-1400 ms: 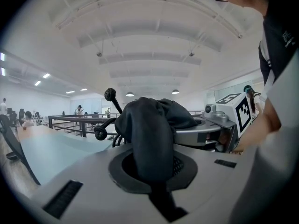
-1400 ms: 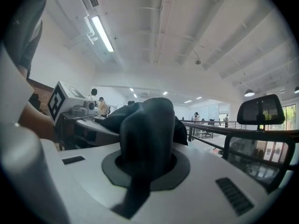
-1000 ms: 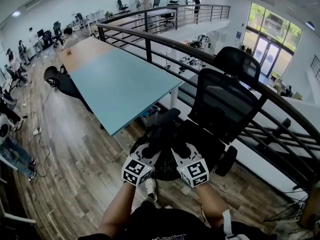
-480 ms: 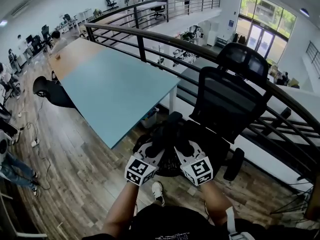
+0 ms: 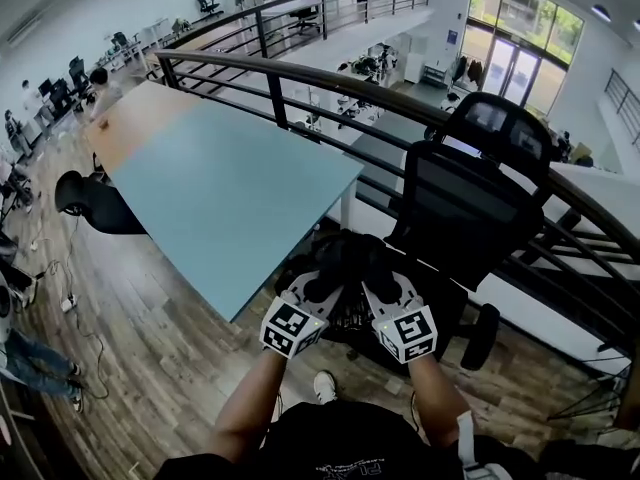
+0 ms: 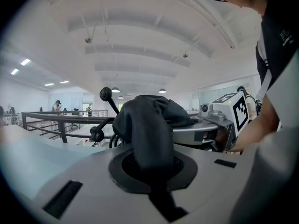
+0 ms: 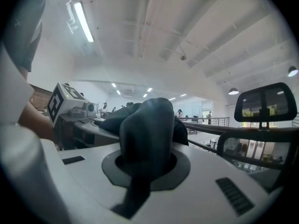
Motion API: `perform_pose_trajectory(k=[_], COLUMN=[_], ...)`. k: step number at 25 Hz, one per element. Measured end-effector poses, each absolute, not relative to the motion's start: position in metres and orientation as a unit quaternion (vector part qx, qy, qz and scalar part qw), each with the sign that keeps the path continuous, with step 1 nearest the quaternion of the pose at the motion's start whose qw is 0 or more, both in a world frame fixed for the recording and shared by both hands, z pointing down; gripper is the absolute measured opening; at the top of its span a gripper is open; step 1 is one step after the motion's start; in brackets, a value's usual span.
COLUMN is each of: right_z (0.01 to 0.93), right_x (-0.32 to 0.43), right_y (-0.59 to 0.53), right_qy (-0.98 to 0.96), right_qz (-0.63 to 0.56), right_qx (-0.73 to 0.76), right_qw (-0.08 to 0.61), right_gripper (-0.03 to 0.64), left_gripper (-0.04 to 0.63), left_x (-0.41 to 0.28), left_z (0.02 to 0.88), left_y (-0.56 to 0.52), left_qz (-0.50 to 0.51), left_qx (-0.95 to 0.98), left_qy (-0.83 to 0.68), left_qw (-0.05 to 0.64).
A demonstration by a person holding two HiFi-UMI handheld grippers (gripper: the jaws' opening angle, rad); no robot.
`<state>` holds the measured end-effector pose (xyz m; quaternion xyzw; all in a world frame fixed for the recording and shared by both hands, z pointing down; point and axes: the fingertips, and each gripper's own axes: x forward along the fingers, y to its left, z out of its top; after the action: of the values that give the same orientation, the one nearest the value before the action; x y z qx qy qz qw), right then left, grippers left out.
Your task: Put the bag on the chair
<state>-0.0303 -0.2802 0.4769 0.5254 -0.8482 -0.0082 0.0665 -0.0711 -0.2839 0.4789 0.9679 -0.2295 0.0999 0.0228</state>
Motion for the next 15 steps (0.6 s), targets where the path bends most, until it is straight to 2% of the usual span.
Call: perform_pose_trajectory(k=[15], right_z=[0.472], right_x=[0.025], right_y=[-0.320], right_qy=[-0.795], right_qz=[-0.005], right_qx=[0.602], right_qw=[0.080], right_gripper=[0.038], left_gripper=[0.033], left_x=[-0.015], left_z=[0.474], left_y=[-0.334], left_qz=[0.084], left_qx=[0.984], left_qy=[-0.154], left_qw=[0.015])
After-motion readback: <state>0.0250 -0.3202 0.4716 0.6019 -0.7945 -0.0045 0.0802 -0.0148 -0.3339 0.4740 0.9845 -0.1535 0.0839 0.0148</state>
